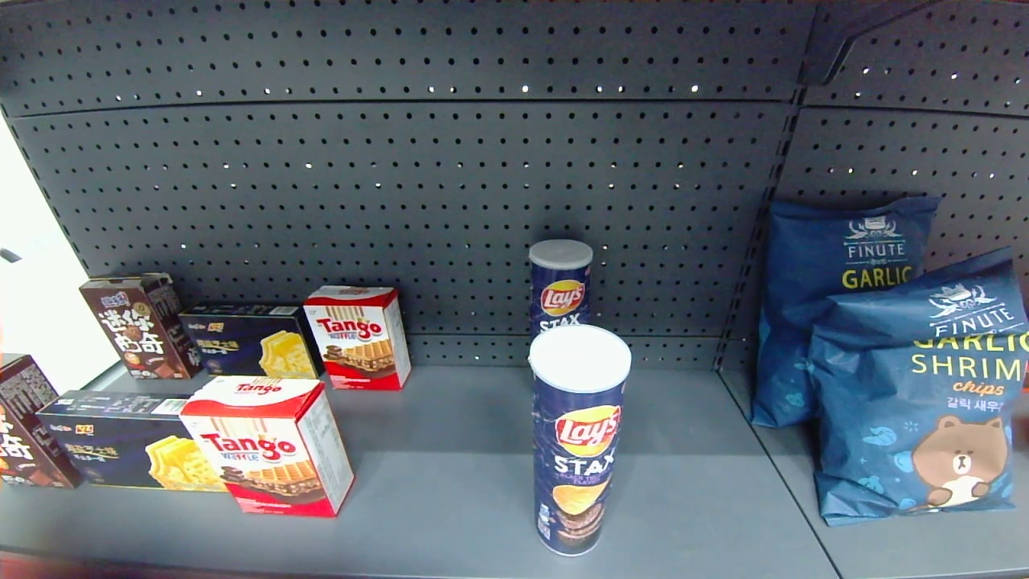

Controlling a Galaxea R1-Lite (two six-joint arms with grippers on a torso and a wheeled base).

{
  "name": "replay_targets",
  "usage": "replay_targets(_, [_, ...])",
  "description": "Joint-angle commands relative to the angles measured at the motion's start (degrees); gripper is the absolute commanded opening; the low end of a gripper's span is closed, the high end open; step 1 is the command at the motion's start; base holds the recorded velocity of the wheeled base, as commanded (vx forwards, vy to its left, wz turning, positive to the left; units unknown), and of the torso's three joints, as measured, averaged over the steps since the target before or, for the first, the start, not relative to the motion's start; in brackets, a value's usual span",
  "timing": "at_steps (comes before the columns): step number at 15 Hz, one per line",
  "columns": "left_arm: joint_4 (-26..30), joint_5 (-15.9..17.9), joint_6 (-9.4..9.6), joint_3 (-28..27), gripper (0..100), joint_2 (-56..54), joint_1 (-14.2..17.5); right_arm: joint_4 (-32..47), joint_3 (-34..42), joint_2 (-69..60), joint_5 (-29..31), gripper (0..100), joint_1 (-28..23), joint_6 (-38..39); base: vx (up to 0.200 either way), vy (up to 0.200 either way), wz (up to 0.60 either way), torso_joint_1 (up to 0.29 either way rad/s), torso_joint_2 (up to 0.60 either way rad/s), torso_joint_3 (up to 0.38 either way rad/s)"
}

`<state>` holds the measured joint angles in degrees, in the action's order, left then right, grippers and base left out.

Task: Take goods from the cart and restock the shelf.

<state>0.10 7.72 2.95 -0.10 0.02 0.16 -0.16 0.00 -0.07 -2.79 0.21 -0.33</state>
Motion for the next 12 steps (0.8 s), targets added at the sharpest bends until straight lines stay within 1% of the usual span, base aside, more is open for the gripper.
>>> replay_targets(1, [-0.01, 0.02, -0.05, 0.01, 100, -0.02, 0.02, -0.02, 0.00, 0.07, -0.02, 100, 0.06, -0.02, 0.000, 0.000, 0.00, 0.000, 0.00, 0.000])
replay_targets(5, [-0.01, 0.02, 0.21, 0.01, 100, -0.02, 0.02, -0.02, 0.00, 0.07, -0.02, 100, 0.06, -0.02, 0.000, 0.000, 0.00, 0.000, 0.00, 0.000])
replay_targets(6, [-0.01, 0.02, 0.04, 0.01, 100, -0.02, 0.02, -0.02, 0.00, 0.07, 0.15, 100, -0.03, -0.02, 0.000, 0.000, 0.00, 0.000, 0.00, 0.000])
replay_targets(8, [-0.01, -0.07, -0.14, 0.01, 100, -0.02, 0.02, -0.02, 0.00, 0.07, 3.85, 100, -0.03, 1.03, 0.000, 0.000, 0.00, 0.000, 0.00, 0.000])
replay_targets(10, [-0.01, 0.02, 0.21, 0.01, 100, -0.02, 0.02, -0.02, 0.00, 0.07, 3.67, 100, -0.03, 0.86, 0.000, 0.000, 0.00, 0.000, 0.00, 0.000])
replay_targets(12, [-0.01, -0.07, -0.14, 0.01, 100, -0.02, 0.02, -0.02, 0.00, 0.07, 3.58, 100, -0.03, 0.59, 0.000, 0.000, 0.00, 0.000, 0.00, 0.000])
